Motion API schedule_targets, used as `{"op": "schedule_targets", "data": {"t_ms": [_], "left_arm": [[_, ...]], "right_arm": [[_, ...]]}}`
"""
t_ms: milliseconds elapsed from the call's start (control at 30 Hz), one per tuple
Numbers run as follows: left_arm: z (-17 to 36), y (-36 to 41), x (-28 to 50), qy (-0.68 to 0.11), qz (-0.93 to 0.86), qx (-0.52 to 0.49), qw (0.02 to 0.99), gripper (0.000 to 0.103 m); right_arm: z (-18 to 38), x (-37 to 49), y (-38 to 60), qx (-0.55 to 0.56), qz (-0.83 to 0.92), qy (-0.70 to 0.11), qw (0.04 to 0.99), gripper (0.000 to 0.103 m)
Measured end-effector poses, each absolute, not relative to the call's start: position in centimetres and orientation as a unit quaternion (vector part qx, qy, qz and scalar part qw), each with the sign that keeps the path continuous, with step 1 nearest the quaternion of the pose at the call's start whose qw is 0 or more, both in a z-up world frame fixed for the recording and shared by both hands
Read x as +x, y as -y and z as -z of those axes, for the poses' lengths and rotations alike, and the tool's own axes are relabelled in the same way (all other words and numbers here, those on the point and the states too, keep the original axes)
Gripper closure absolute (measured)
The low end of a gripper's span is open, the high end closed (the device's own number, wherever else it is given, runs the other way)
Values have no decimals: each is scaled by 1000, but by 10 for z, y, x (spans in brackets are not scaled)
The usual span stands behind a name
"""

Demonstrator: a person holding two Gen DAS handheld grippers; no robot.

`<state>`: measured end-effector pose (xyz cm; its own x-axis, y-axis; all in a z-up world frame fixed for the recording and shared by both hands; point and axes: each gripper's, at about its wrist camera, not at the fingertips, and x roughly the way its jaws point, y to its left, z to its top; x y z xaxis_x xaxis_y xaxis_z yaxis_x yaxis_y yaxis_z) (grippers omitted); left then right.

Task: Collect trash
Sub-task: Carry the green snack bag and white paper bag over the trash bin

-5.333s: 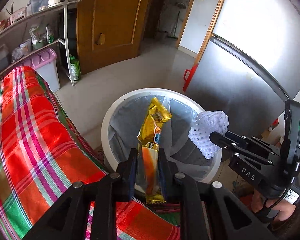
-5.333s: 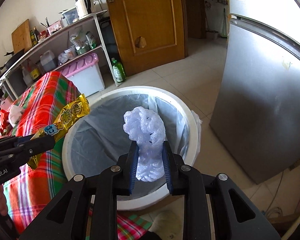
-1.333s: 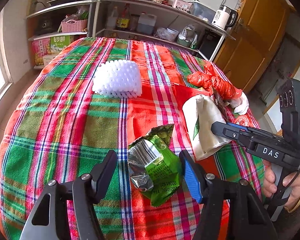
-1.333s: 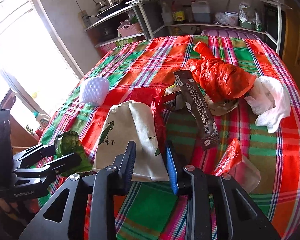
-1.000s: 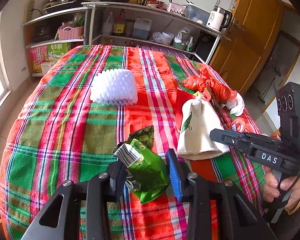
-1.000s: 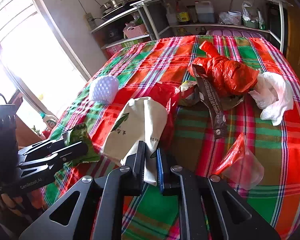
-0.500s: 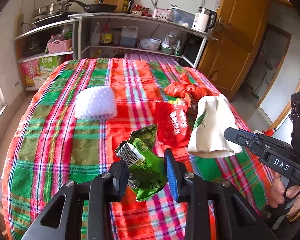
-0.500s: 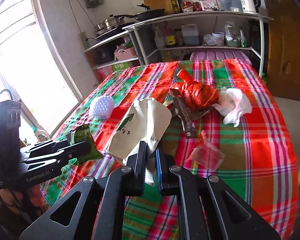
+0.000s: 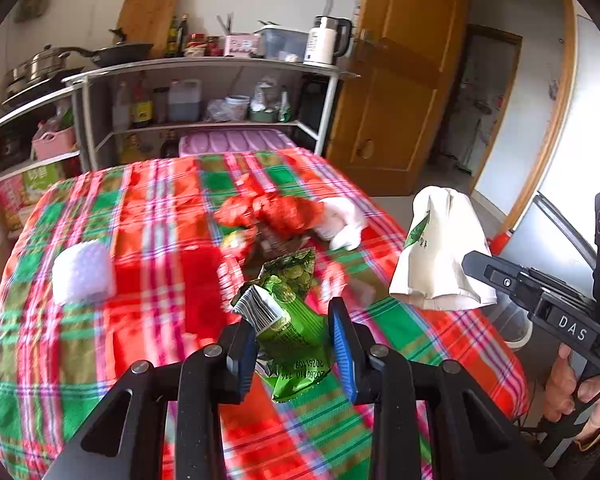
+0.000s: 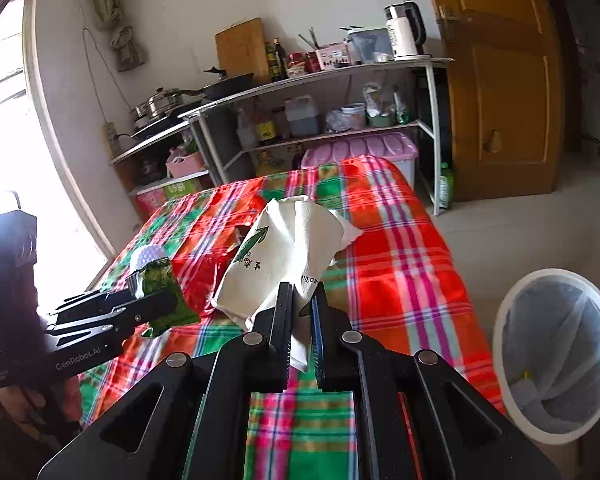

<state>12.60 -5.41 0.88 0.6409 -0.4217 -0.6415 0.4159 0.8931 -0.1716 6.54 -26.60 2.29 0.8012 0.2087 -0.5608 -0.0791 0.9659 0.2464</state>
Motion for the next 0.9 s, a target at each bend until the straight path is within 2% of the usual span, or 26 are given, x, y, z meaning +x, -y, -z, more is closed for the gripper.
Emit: {"op": "schedule_targets", "data": {"t_ms": [567, 900], "left_arm": [[-8, 225, 129, -355, 392, 44, 848, 69], [14, 321, 125, -376, 452, 83, 805, 69]], "right_arm": [[-36, -4, 397, 136, 102, -283, 944, 94], [-12, -27, 471, 140, 184, -312, 922, 94]]}}
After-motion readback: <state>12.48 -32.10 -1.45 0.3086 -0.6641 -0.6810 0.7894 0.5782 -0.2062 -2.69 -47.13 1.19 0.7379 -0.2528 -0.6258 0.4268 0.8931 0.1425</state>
